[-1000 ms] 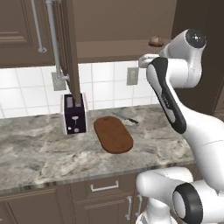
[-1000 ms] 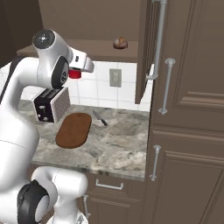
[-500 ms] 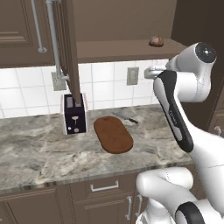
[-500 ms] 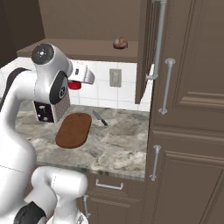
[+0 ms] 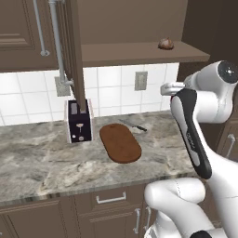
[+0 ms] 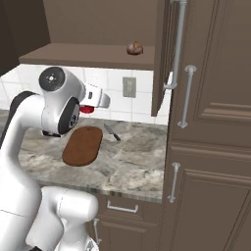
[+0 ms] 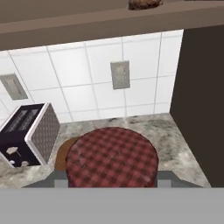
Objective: Pick the bread, place it on the cutting board, pick the jam, place it on the counter, and close the cabinet.
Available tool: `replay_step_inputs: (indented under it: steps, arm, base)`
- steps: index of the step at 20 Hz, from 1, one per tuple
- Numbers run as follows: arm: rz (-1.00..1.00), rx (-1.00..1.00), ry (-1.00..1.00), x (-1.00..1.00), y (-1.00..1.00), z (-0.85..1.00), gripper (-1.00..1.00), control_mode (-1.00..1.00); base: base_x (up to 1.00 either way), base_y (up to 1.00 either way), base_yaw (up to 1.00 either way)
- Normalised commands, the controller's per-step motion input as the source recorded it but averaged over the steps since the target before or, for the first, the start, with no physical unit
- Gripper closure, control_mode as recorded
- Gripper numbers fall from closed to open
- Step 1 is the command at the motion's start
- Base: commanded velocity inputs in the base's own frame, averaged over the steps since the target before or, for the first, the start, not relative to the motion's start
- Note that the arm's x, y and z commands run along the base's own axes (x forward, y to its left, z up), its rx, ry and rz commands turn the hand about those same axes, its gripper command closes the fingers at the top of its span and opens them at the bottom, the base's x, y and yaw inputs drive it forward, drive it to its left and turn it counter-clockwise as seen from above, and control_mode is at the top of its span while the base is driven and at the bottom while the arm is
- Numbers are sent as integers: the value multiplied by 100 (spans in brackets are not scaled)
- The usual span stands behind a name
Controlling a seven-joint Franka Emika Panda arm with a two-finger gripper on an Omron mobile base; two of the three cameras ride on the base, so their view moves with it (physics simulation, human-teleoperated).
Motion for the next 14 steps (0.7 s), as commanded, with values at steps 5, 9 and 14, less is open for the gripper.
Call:
replay_step_inputs:
  steps: [5,9,14]
  arm:
    - [0,0,0,-16,-10,-29,100,-100]
    - [0,0,0,-1,0,-38,100,-100]
    - [0,-1,0,0,0,-46,100,-100]
  base:
    - [0,0,0]
    - [0,0,0]
    - [0,0,0]
